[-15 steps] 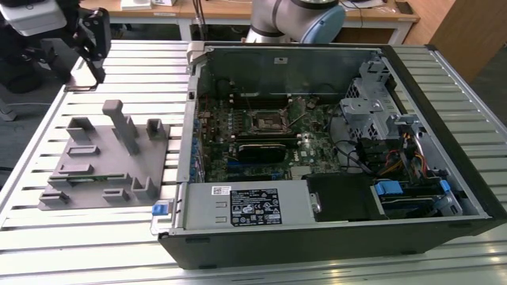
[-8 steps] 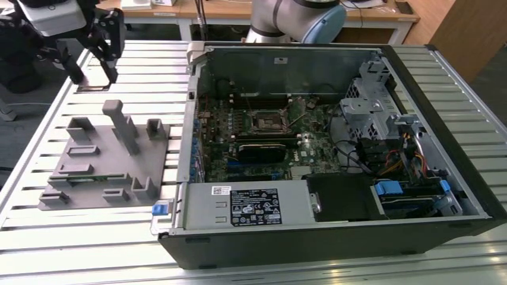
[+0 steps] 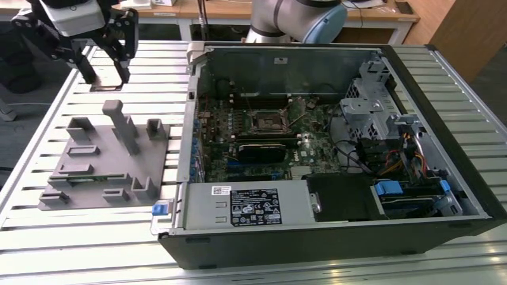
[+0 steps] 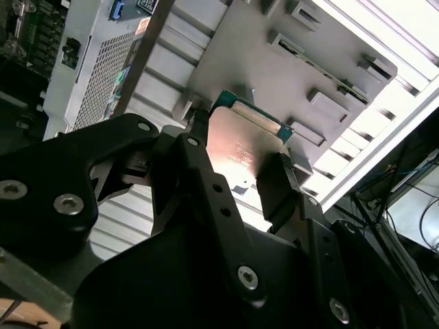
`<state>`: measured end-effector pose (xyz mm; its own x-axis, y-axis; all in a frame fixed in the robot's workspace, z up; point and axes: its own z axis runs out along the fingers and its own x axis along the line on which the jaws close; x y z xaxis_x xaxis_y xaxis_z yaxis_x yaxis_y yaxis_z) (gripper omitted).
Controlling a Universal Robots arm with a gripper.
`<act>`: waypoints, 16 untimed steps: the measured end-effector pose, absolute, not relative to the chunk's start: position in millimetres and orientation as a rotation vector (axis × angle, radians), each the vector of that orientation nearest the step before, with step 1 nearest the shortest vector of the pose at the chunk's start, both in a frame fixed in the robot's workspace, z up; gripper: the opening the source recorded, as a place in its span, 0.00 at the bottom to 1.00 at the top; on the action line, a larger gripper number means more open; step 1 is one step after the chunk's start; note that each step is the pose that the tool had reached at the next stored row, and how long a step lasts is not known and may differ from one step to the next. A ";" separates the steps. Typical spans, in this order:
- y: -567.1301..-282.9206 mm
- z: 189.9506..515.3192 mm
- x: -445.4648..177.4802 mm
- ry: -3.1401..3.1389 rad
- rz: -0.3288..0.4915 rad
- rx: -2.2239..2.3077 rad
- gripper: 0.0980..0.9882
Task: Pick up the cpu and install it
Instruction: 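Pick up the cpu and move it towards the insertion slot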
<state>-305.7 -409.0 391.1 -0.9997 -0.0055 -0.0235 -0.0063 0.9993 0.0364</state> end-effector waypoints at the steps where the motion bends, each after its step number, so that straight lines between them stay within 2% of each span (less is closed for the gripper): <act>1: -409.0 391.1 -303.5 3.118 0.057 -0.009 0.49; 16: -408.3 391.0 -259.7 3.119 0.057 -0.009 0.49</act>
<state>-259.7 -408.3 391.0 -0.9997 -0.0054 -0.0225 -0.0063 0.9993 0.0364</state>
